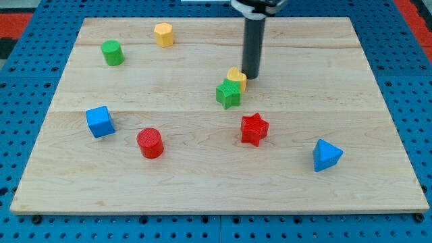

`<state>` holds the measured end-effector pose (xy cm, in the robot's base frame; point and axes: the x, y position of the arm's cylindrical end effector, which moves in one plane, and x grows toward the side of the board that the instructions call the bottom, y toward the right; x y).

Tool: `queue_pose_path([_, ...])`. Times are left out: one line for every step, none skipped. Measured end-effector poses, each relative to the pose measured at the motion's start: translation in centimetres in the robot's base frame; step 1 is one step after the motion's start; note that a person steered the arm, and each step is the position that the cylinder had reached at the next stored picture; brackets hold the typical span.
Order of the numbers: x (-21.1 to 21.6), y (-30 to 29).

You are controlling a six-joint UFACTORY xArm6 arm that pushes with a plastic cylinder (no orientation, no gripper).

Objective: Move the blue triangle to the center of the board

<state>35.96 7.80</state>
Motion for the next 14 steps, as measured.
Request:
queue_pose_path([1.8, 7.2])
queue_pose_path([8.3, 11.0])
queue_pose_path([12.9, 10.1])
queue_pose_path([15.0, 13.7])
queue_pose_path([19.7, 16.1])
queue_pose_path([23.1, 15.0])
queue_pose_path([22.3, 11.2])
queue_pose_path([20.1, 7.2])
queue_pose_path([16.9, 5.5])
queue_pose_path([14.8, 5.4])
queue_pose_path([13.8, 8.1])
queue_pose_path([13.2, 11.3])
queue_pose_path([12.0, 12.5])
queue_pose_path([10.8, 12.1])
